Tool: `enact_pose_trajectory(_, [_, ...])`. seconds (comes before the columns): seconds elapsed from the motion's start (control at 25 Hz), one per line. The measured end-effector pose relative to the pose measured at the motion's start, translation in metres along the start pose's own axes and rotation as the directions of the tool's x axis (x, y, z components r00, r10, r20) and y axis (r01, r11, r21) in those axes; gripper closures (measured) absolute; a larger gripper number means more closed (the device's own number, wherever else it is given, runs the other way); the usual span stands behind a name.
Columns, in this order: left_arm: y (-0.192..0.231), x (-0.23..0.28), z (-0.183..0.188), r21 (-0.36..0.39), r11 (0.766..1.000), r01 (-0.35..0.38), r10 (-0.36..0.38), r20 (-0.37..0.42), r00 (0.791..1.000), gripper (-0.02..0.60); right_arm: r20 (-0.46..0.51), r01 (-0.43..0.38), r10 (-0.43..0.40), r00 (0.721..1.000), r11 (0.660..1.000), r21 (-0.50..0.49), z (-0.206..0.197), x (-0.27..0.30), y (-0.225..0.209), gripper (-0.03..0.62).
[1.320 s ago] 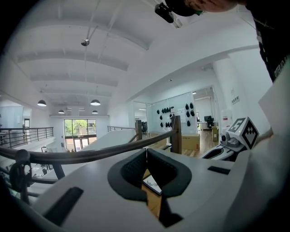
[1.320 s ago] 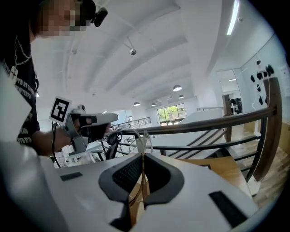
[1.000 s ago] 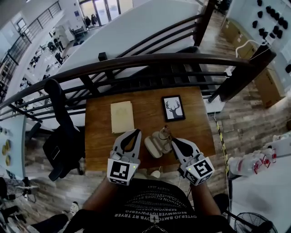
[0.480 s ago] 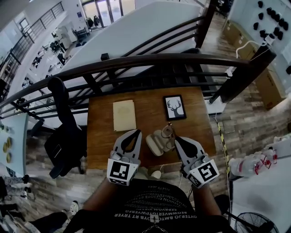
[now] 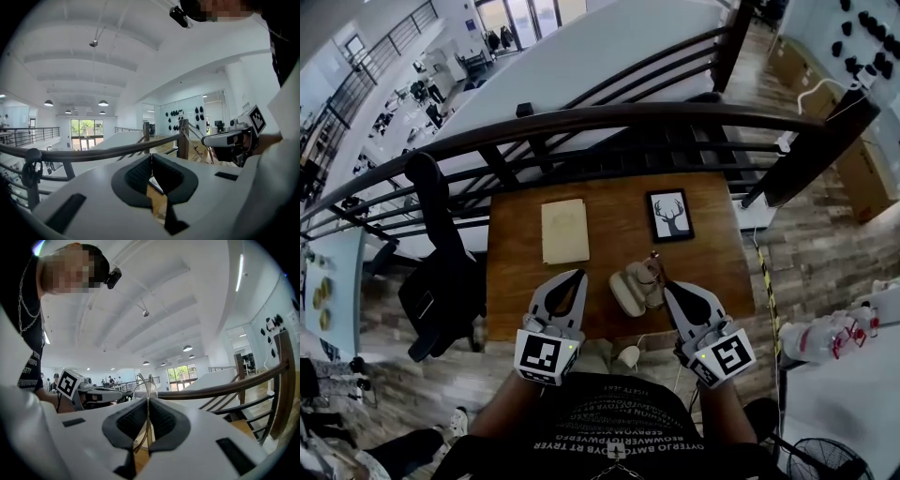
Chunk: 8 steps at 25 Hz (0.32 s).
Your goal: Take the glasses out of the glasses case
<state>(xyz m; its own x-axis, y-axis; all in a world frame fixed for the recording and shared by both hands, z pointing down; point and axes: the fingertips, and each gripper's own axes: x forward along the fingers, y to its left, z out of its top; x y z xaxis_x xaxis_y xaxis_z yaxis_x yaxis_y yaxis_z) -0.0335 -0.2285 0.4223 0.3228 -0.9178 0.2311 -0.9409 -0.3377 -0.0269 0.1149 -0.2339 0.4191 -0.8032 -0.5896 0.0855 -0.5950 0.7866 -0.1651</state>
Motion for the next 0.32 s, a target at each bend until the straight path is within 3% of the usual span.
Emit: enact_pose_trajectory(0.32, [0.015, 0.009, -0.021, -0.016, 1.000, -0.009, 0.008, -0.030, 1.000, 0.552, -0.020, -0.003, 0.004, 1.000, 1.000, 0.009, -0.018, 0.018, -0.008, 0.567])
